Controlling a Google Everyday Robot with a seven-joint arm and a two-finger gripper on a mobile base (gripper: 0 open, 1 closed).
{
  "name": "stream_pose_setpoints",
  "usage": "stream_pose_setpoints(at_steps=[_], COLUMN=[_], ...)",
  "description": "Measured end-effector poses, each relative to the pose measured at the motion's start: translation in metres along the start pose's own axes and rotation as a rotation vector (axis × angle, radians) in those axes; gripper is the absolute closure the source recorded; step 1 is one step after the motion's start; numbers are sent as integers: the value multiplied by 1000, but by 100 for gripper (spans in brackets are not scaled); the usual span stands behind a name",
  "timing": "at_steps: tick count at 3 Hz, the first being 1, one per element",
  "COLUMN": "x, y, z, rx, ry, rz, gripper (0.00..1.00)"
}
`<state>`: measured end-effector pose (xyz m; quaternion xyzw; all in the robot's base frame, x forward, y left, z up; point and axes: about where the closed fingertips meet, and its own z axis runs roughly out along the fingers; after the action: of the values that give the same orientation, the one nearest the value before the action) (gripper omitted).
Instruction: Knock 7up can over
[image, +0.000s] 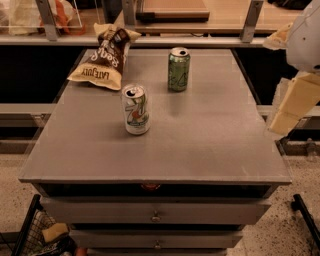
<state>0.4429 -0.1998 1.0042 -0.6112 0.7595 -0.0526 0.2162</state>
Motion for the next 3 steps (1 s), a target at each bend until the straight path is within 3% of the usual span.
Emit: stream_pose_setpoints(at_steps=[2,3], x=[-50,-83], y=[-5,-6], z=[59,100], rx=[-100,-151], ry=[-197,-305], rz=[-68,-48], gripper=[0,0])
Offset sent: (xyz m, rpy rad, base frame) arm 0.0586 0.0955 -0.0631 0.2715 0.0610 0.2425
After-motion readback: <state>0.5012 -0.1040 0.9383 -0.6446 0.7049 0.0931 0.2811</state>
